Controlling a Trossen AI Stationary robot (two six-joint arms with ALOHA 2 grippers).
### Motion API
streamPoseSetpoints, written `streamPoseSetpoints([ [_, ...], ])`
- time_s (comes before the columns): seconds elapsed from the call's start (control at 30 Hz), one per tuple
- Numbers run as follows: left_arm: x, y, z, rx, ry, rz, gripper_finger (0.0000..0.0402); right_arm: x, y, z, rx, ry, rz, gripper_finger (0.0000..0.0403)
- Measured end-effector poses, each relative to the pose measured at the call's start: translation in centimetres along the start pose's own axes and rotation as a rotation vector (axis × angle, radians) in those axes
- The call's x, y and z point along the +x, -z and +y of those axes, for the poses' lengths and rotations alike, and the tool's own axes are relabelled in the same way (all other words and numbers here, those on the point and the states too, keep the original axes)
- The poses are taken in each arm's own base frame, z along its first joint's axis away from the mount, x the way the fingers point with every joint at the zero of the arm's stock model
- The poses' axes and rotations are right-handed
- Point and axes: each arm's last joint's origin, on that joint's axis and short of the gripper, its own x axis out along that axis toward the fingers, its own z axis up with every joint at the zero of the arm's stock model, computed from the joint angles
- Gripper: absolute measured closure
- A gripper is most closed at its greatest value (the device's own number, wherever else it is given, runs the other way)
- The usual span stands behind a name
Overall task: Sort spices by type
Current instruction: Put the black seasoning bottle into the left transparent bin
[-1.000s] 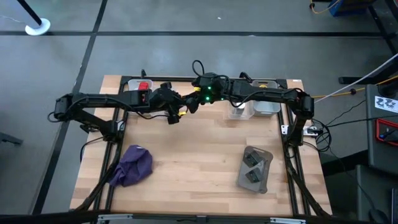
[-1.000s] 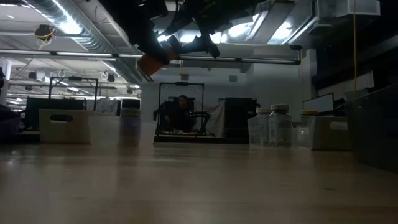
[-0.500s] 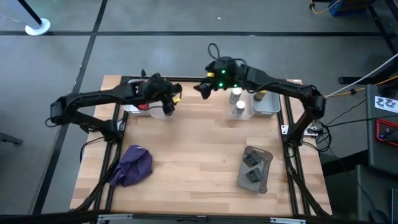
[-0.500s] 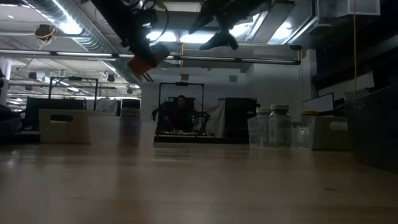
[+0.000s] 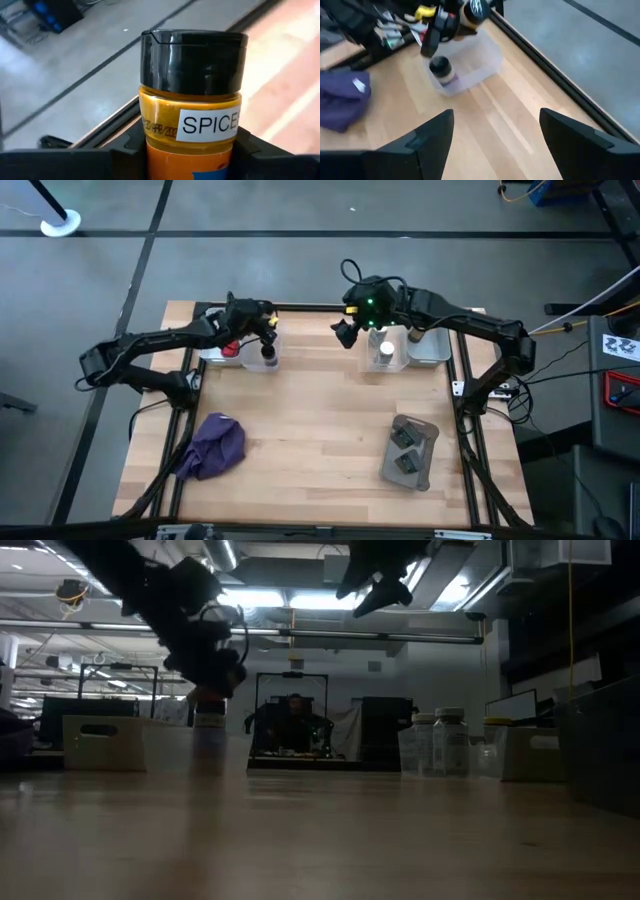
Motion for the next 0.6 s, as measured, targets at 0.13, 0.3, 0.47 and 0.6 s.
streamPoseSetpoints([
  [0.13,0.8,1.3,0.1,-0.104,-0.004,-0.065,0.0257,0.5,0.4,-0.1,-0.021,0.016,0.015,0.0110],
  [0.3,1.2,2.7,-0.1,-0.225,0.007,-0.171,0.0257,1.9,1.5,-0.4,-0.033,0.019,0.021,0.0110],
  [0.47,1.5,4.4,-0.2,-0.285,0.015,-0.222,0.0257,3.3,2.6,-0.5,-0.042,-0.019,0.027,0.0110],
  [0.6,1.5,5.6,-0.2,-0.328,0.023,-0.270,0.0257,3.7,2.7,-0.3,-0.041,-0.090,0.009,0.0110],
])
